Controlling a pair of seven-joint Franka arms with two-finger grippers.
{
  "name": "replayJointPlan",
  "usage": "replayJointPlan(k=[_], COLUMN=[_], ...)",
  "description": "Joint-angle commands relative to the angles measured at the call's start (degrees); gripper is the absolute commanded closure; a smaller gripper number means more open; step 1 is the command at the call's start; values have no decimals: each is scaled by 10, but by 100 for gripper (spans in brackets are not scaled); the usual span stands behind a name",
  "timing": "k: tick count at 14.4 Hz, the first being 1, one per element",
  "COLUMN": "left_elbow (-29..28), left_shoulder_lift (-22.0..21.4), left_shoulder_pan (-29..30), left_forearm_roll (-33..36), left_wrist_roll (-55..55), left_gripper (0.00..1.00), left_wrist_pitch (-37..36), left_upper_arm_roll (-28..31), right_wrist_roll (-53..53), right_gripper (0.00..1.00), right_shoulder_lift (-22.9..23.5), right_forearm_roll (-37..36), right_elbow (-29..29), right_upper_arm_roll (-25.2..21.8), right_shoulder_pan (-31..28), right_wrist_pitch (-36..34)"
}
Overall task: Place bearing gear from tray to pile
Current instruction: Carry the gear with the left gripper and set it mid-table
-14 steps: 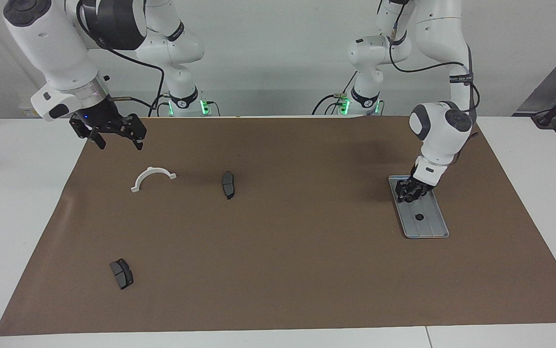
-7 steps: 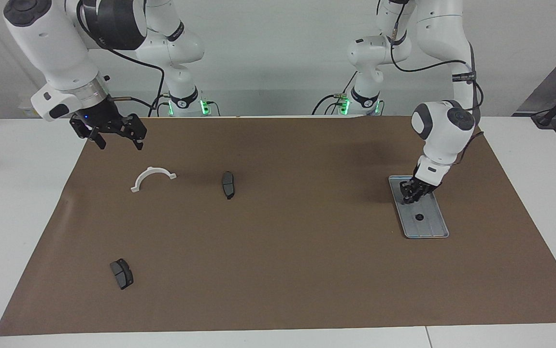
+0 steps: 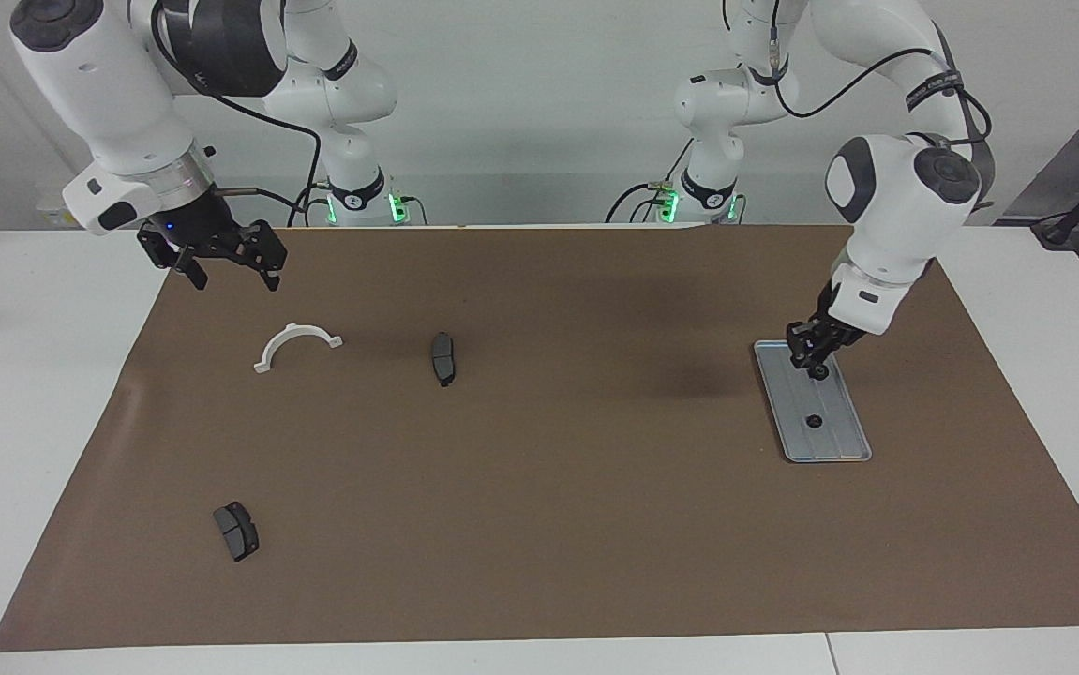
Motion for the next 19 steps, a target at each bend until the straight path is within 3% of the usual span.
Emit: replayJointPlan(k=[1, 4, 7, 8, 11, 12, 14, 15, 16, 19], left_elbow=[-5, -20, -22, -14, 35, 39, 40, 40, 41, 57], left_shoulder_lift=[13, 19, 70, 106, 233, 259, 280, 280, 280, 278], left_shoulder_pan=[-5, -5, -6, -17, -35, -35, -35, -35, -35, -35], left_forearm_roll=[12, 15, 54, 106, 361, 444, 486, 486, 486, 484], left_wrist_roll=[-139, -254, -352, -409, -642, -710, -756, -756, -755, -751], left_gripper=[100, 100, 100, 100, 99, 93, 73, 42, 0, 0], left_wrist_pitch=[59, 121, 196, 224, 243, 250, 261, 261, 260, 227], left_upper_arm_roll=[-79, -158, -215, -226, -254, -264, -272, -272, -272, -279], right_wrist_roll=[-10, -10, -8, -8, -10, -9, -8, -6, -6, -8], right_gripper=[0, 0, 0, 0, 0, 0, 0, 0, 0, 0], right_shoulder_lift=[-3, -3, -3, -3, -3, -3, -3, -3, -3, -11], right_forearm_roll=[3, 3, 3, 3, 3, 3, 3, 3, 3, 3], right_elbow=[-3, -3, -3, -3, -3, -3, -3, -4, -5, -25], right_upper_arm_roll=[-1, -1, -1, -1, -1, -1, -1, -1, -1, -1], right_shoulder_pan=[0, -3, -3, -1, 2, 2, 0, 1, 1, 2], right_wrist_pitch=[-5, -5, -5, -5, -6, -6, -5, -5, -4, 20])
